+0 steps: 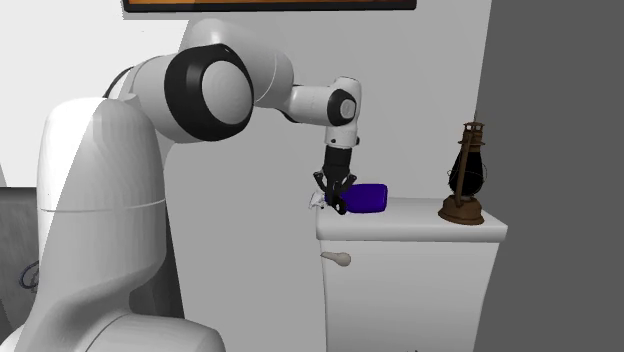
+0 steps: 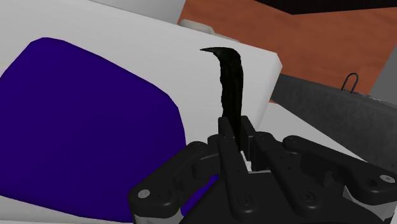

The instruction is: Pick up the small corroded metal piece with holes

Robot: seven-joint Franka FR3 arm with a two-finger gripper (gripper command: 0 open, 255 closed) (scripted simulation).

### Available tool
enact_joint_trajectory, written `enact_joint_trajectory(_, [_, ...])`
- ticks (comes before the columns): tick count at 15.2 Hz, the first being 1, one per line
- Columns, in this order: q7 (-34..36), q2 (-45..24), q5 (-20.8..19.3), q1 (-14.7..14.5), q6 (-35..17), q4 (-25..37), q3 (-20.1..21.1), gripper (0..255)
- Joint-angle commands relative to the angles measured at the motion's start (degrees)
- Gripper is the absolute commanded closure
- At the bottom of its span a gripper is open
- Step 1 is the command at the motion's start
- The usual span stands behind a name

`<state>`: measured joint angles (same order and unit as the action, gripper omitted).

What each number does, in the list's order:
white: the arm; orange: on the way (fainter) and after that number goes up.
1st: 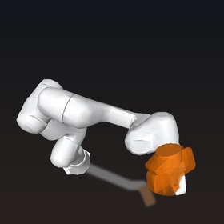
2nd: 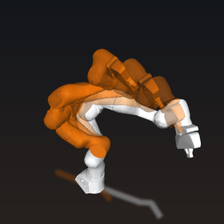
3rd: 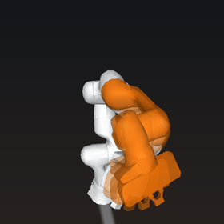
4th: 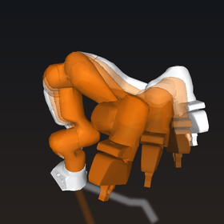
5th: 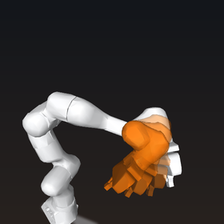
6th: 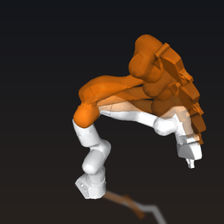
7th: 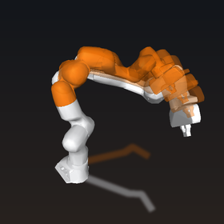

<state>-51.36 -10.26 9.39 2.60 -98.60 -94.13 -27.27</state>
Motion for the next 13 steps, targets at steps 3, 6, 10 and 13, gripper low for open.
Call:
enact_joint_trajectory(3, [0.18, -0.06, -0.04, 0.22, 3.2, 3.24, -0.12, 255])
enact_joint_trajectory(6, [0.33, -0.25, 0.0, 0.4, 5.57, 5.78, -0.19, 255])
enact_joint_trajectory(10, [0.47, -0.72, 0.19, 0.71, 8.83, 9.46, -0.29, 255])
enact_joint_trajectory(13, [0.5, -0.91, 0.28, 0.82, 9.79, 10.59, -0.32, 255])
